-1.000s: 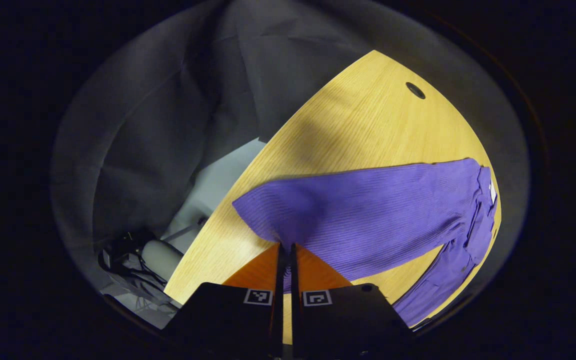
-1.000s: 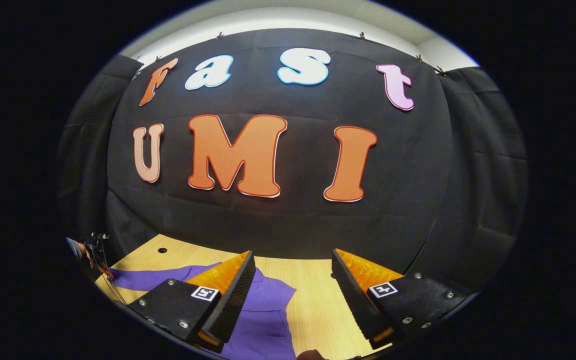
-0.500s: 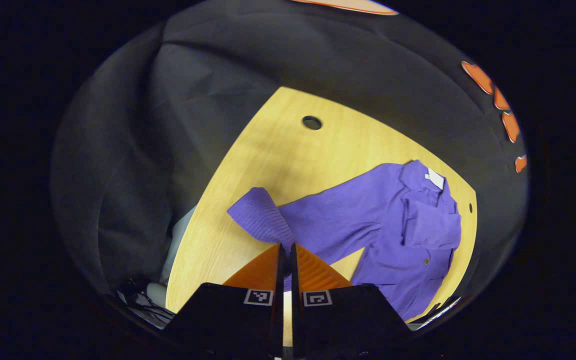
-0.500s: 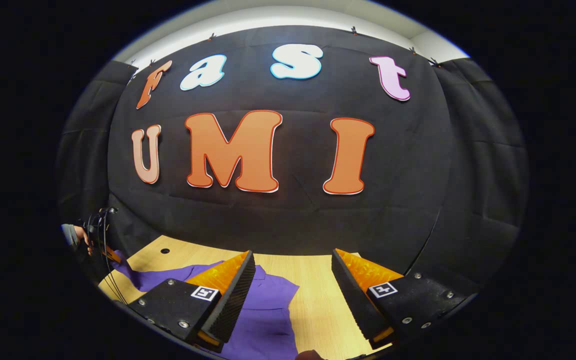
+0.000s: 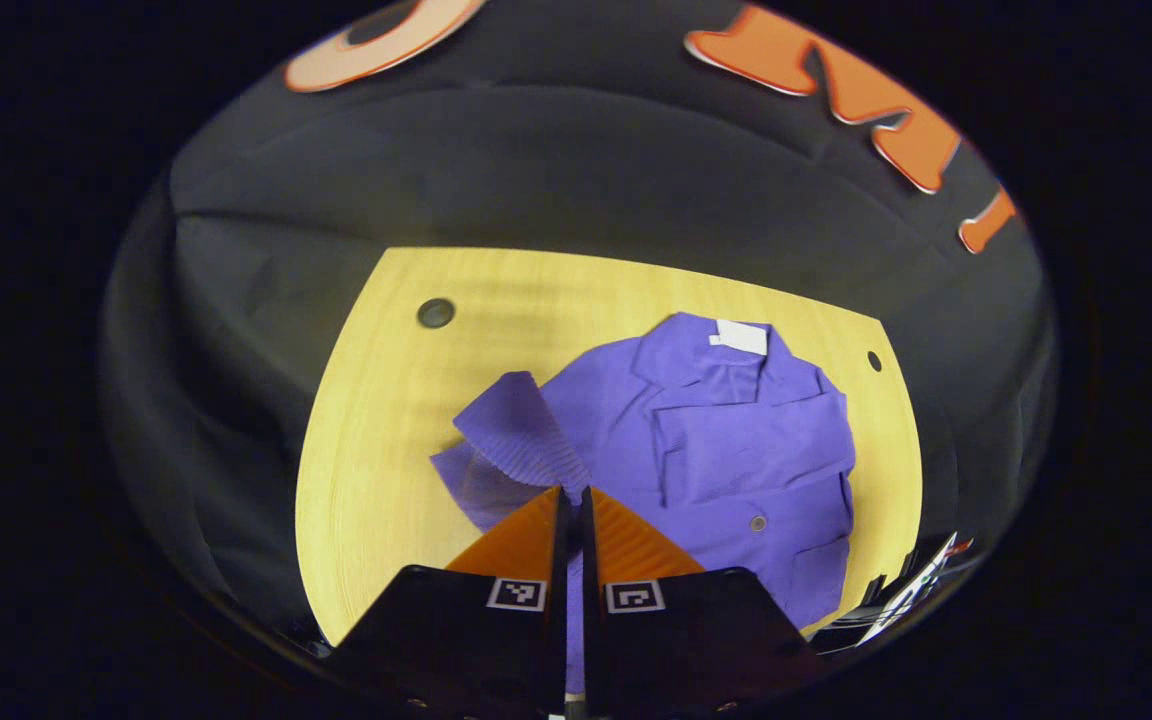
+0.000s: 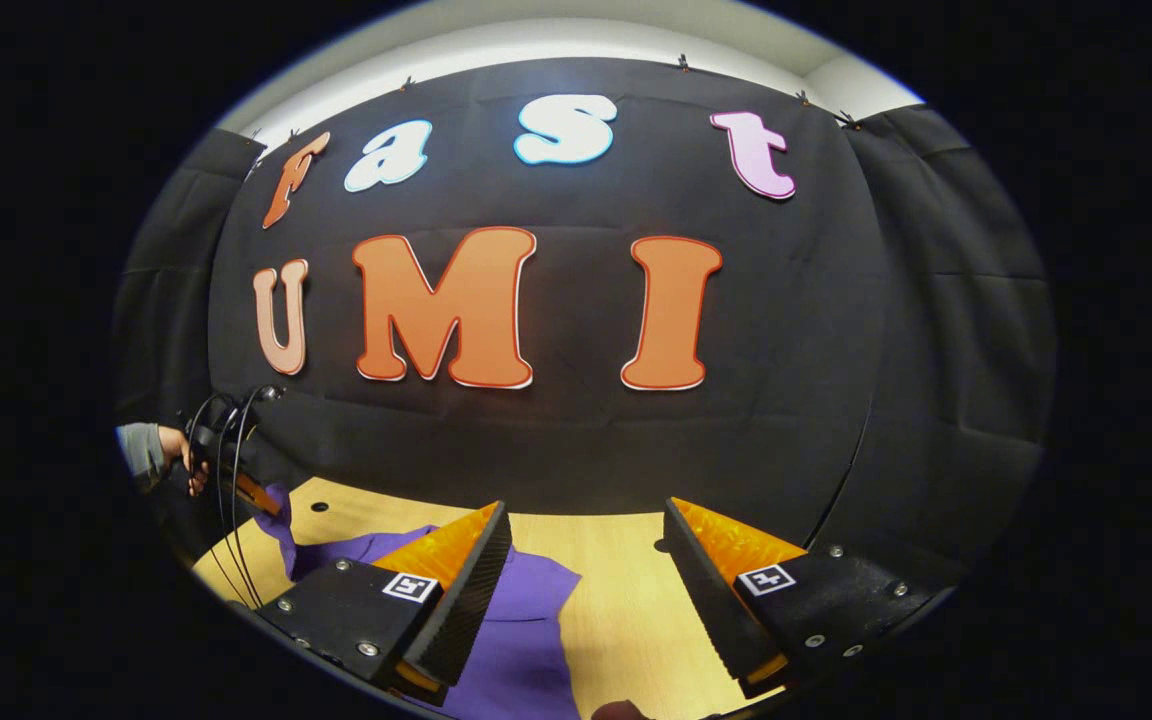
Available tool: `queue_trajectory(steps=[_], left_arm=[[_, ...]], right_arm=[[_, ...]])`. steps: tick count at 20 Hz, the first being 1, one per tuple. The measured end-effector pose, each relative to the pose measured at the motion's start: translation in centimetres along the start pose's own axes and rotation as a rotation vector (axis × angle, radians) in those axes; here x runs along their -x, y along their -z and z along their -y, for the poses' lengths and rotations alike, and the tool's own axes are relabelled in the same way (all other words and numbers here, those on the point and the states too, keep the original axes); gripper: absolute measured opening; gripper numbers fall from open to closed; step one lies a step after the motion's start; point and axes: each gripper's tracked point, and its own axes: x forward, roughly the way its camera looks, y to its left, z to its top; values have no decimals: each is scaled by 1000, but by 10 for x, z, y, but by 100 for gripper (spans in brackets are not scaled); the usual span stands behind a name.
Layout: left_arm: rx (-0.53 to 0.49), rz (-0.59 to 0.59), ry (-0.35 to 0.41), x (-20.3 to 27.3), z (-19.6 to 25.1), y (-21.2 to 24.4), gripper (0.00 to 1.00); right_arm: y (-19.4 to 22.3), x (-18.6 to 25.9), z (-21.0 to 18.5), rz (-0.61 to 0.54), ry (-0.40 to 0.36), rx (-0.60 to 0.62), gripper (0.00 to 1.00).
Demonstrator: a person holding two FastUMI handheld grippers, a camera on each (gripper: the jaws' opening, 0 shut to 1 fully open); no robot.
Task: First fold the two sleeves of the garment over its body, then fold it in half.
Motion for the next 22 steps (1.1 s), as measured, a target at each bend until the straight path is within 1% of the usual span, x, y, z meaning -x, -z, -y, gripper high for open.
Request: queue_trajectory(steps=[2,4,8,9,10,11,13,16,19,22], left_arm=[[-74,2,28,-8,41,-12,8],[-148,-6,37,-17,75,-19,8],[-250,-2,55,-36,130,-33,8],[-280,0,50,-45,141,-35,8],[-309,-11,45,-53,152,-35,8],[-331,-14,44,-58,164,-34,8],[-357,-13,59,-71,191,-34,8],[-385,-12,78,-91,229,-34,8],[-425,-9,70,-107,253,-33,8],[-451,-10,66,-121,272,-33,8]], right_arm=[[4,2,10,1,8,-8,93],[7,5,19,-4,9,-29,93],[15,5,46,-6,36,-51,93],[18,5,52,-9,45,-59,93],[34,-3,53,-7,46,-69,93],[37,-6,55,-14,51,-80,93],[38,-9,56,-17,40,-98,93],[40,-13,64,-21,44,-76,93],[40,-15,68,-22,47,-57,93],[42,-14,71,-30,53,-69,93]])
